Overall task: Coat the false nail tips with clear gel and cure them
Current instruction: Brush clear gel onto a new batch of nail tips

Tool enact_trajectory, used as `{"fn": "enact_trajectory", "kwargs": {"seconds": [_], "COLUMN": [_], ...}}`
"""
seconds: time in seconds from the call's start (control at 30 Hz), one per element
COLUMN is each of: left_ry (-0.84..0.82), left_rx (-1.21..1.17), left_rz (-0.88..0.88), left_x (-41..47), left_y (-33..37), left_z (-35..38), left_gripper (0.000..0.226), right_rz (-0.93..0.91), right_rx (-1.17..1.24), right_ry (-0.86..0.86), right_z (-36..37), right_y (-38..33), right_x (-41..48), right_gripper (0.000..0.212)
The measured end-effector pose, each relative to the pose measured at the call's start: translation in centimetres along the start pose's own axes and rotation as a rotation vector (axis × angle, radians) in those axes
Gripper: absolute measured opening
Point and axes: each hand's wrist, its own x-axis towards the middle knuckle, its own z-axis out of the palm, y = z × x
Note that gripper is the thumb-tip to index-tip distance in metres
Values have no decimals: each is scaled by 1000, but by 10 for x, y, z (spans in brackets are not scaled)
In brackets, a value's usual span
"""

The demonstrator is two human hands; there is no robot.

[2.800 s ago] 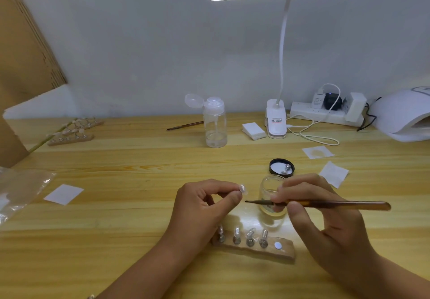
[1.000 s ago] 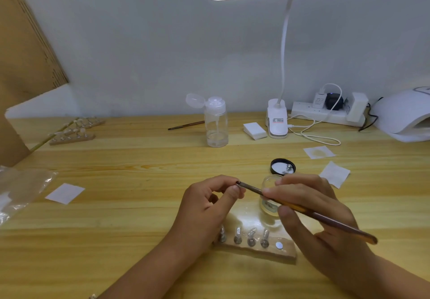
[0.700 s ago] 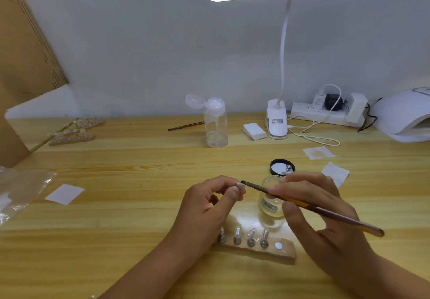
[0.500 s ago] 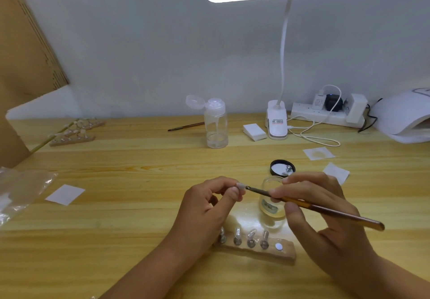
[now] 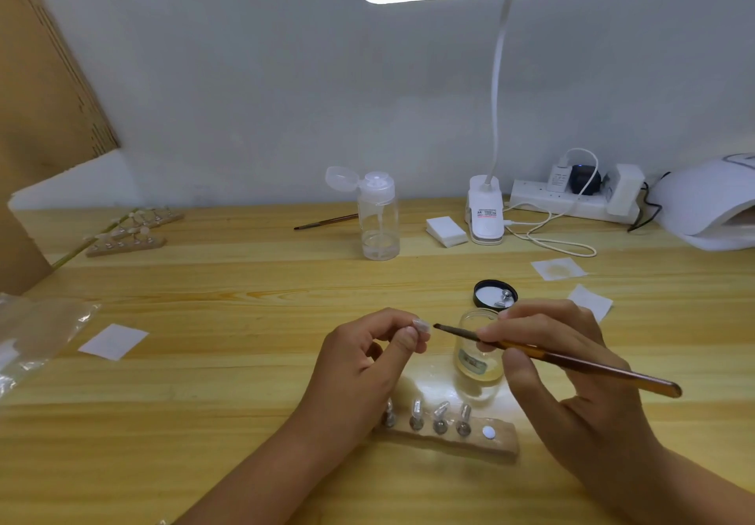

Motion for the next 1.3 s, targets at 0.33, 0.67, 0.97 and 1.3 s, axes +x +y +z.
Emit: {"fn": "enact_trajectory", "kwargs": {"seconds": [0.33,0.67,0.97,1.3], "left_ry": [-12,-7,84,88], "left_rx": [-4,-10,-37,-35], "left_rz": [0,-12,-37,-75], "left_x": [0,0,1,1], "left_y": [0,0,3,0], "left_z": [0,0,-5,-6], "left_gripper": [17,17,21,11], "right_rz": [0,-15,127,228], "right_rx": [-23,-12,-100,-191], "right_ry": [10,-3,27,-25], "right_z": [-1,0,0,0], "right_y": [2,3,10,15], "right_x": [0,-1,5,6], "right_gripper": [19,18,27,26]}}
